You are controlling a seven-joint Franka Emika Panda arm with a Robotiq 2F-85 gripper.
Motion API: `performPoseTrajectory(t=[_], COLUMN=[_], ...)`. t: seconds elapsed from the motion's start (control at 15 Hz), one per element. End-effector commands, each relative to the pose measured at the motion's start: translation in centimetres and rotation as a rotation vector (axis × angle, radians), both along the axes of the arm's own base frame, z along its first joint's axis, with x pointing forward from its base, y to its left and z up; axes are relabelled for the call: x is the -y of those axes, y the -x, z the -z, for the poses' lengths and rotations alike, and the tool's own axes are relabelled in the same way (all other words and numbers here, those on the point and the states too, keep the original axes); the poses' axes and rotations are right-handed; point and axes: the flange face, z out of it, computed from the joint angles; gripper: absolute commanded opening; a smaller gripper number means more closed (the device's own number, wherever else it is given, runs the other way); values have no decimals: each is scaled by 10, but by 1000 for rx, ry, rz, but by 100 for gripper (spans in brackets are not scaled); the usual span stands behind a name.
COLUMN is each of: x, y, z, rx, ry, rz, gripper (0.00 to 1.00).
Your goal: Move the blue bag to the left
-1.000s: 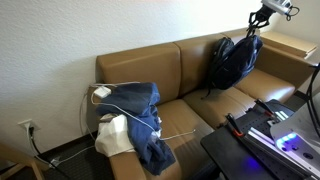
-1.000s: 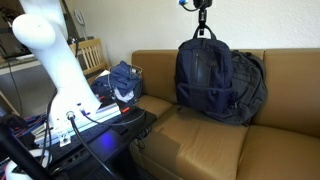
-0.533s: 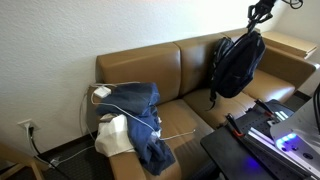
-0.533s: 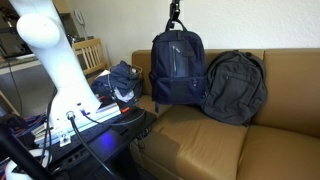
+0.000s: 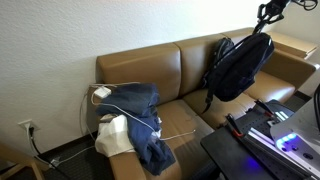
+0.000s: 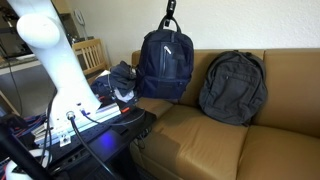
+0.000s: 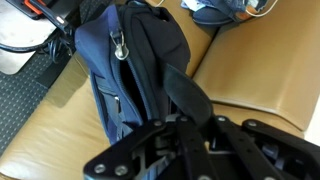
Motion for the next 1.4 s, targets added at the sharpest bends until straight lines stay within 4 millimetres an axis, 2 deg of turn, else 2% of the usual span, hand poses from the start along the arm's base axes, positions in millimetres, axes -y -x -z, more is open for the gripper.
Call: performPoseTrajectory(t=[0.0,0.07,0.2,0.27,0.33,0.6,0.67,0.8,0.87,1.0,1.2,1.33], x=[13,20,23,16,2,-88,-117,-176,-205,-260,-338,-376], y=[8,13,14,6,0,-27,-36,-56,-66,-89,-124,-148], z=[-2,-3,-4,6,16,92,110,130,134,130,113,93], rx=[7,11,13,-31,-54,-224,-259,-282,-285,-244,-154,-73], ry=[-7,-9,-7,15,31,72,69,87,101,153,271,339], rz=[34,53,60,38,1,-225,-271,-316,-329,-331,-315,-260], gripper=[14,14,14,4,4,4,4,4,4,4,4,4])
